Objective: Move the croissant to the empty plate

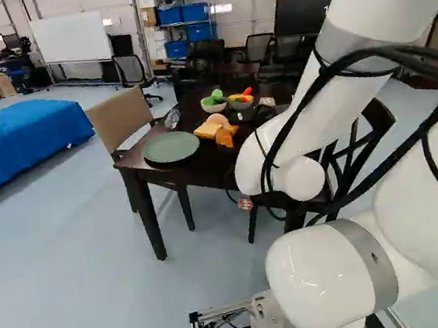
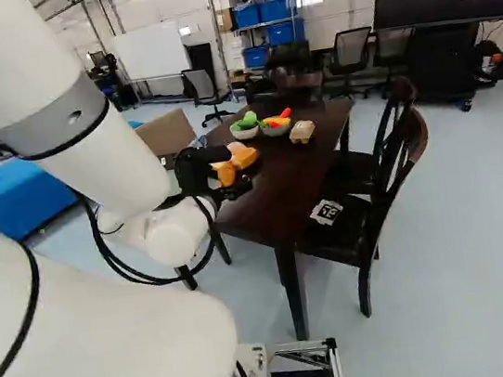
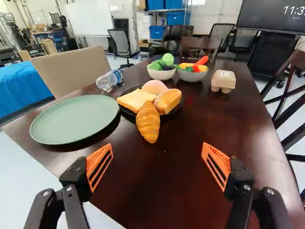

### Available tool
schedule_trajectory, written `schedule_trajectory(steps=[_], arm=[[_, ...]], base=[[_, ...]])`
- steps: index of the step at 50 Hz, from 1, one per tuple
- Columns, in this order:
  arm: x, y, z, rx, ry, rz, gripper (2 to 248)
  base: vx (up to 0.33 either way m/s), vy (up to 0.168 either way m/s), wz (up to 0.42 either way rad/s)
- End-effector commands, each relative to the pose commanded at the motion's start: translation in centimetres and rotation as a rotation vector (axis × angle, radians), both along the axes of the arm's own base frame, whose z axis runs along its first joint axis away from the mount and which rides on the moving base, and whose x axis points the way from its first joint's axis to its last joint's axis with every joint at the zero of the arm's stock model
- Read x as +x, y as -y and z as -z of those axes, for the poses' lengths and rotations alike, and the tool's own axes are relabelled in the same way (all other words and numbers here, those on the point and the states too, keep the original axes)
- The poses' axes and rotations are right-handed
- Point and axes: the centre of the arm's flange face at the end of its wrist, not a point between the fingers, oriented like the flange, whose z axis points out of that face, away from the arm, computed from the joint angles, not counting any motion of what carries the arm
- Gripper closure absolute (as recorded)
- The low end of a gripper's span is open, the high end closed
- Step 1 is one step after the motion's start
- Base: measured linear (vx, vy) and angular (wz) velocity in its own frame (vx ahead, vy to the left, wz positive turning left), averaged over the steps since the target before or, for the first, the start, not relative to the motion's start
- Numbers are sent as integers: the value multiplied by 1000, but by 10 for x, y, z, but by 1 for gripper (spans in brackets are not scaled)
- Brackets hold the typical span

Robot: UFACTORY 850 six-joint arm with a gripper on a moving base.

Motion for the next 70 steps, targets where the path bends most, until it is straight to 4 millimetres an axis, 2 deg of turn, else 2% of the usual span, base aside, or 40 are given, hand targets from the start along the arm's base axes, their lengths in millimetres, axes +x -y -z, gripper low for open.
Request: schedule_trajectory(steps=[8, 29, 70], arm=[[8, 0, -7, 0, 17, -1, 3], [47, -3, -29, 0, 37, -10, 3], [117, -13, -52, -2, -141, -34, 3]], base=[[0, 0, 0], [0, 0, 0], [0, 0, 0]])
